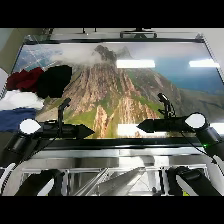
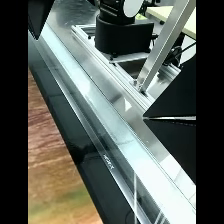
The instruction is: Fold the shirts.
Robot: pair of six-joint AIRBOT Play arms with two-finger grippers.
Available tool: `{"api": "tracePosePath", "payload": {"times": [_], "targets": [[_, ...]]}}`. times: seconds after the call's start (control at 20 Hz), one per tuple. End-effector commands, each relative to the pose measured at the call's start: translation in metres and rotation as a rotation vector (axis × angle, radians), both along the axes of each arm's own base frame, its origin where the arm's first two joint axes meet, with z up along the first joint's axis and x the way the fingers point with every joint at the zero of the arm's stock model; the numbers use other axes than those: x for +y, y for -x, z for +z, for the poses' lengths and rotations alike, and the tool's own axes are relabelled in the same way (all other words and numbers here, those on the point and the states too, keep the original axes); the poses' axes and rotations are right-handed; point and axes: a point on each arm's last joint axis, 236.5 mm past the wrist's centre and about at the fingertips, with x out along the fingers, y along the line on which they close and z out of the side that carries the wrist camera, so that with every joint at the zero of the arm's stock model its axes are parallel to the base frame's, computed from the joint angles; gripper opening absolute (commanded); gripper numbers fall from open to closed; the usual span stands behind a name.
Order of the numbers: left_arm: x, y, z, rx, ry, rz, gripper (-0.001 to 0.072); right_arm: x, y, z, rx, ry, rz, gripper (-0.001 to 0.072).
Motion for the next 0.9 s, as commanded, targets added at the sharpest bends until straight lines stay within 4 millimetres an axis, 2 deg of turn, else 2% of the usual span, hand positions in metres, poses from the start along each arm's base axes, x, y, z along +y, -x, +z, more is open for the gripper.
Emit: {"api": "tracePosePath", "payload": {"times": [0.0, 0.35, 0.6, 0.75, 0.85], "targets": [[0.000, 0.000, 0.000, 0.000, 0.000, 0.001, 0.0017, 0.000, 0.000, 0.000, 0.001, 0.000, 0.000, 0.0020], [0.000, -0.001, -0.008, 0.029, -0.008, 0.000, 0.0017, 0.000, 0.001, -0.001, 0.004, 0.000, 0.000, 0.0020], [0.000, -0.003, -0.026, 0.103, -0.023, -0.001, 0.0017, 0.002, 0.000, 0.001, 0.005, -0.015, -0.005, 0.0020], [-0.002, -0.015, -0.045, 0.161, -0.027, 0.041, 0.0017, 0.008, -0.006, 0.010, -0.001, -0.064, -0.035, 0.0021], [0.002, -0.024, -0.047, 0.183, -0.025, 0.013, 0.0016, 0.009, -0.016, 0.016, -0.023, -0.089, -0.076, 0.0021]]}}
